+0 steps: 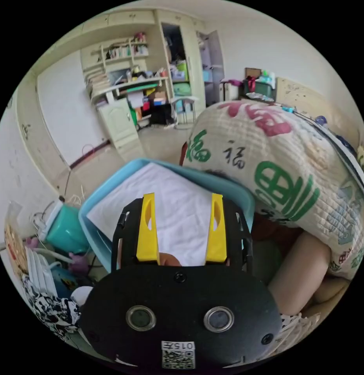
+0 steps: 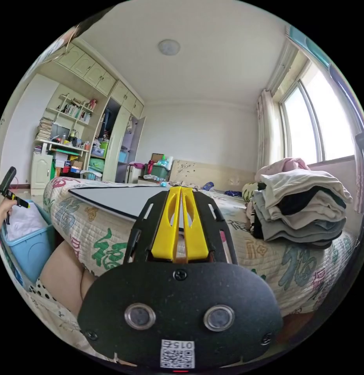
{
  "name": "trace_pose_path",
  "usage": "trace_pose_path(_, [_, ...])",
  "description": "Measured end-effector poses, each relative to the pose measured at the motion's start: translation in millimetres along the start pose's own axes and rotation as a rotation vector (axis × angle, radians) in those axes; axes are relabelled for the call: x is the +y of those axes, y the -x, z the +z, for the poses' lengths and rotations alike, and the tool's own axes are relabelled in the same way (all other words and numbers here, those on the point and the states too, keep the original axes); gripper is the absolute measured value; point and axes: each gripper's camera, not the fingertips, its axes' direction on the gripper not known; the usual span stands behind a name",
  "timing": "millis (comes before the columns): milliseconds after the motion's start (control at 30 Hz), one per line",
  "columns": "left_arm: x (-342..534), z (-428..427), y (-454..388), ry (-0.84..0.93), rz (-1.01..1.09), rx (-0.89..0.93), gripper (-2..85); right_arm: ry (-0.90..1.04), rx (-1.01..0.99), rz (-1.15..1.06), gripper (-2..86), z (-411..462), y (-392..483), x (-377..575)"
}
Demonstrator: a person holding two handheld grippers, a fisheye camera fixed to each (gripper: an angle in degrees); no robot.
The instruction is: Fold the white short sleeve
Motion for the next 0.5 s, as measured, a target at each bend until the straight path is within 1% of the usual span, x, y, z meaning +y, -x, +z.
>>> trace_pose_path(33, [12.8, 21.6, 13.9, 0.082, -0.013, 0.094, 18.6, 0.011, -0.035, -0.012, -1.0, 5.1, -1.0, 3.8])
trace_pose_path(67, [26.3, 39.5, 12.2, 0.158, 0.018, 0.171, 18.6, 0.022, -0.062, -0.021, -1.0, 9.0, -3.5, 7.6])
trace_pose_path(100, [32.5, 48.0, 6.9, 0.196, 0.04, 0.178, 18.6, 0.027, -0.067, -0.022, -1.0, 10.7, -5.2, 9.6])
trace_pose_path(133, [43.8, 66.4, -9.9, 0.271, 0.102, 0.154, 18.4, 0.035, -0.062, -0.017, -1.0, 13.6, -9.4, 13.9])
trace_pose_path(167, [54.0, 74.0, -21.3, 0.263, 0.129, 0.114, 18.1, 0.044, -0.047, -0.011, -1.0, 16.6, -14.1, 18.5])
trace_pose_path(233, [61.0, 69.9, -21.6, 0.251, 0.122, 0.111, 16.9, 0.066, -0.029, -0.002, -1.0, 22.1, -22.2, 24.9])
trace_pose_path(300, [66.7, 63.8, -19.8, 0.246, 0.146, 0.118, 13.6, 0.089, -0.021, 0.008, -1.0, 27.9, -30.4, 31.4])
trace_pose_path(367, [76.9, 52.5, -11.7, 0.203, 0.153, 0.146, 6.4, 0.099, -0.011, 0.011, -1.0, 34.0, -38.8, 40.1])
trace_pose_path(400, [78.9, 50.1, -8.5, 0.2, 0.142, 0.158, 4.5, 0.101, -0.008, 0.012, -1.0, 35.4, -40.5, 41.9])
trace_pose_path(500, [88.6, 7.3, 13.0, 0.056, 0.045, 0.238, 2.7, 0.106, -0.003, 0.002, -1.0, 42.0, -46.4, 49.5])
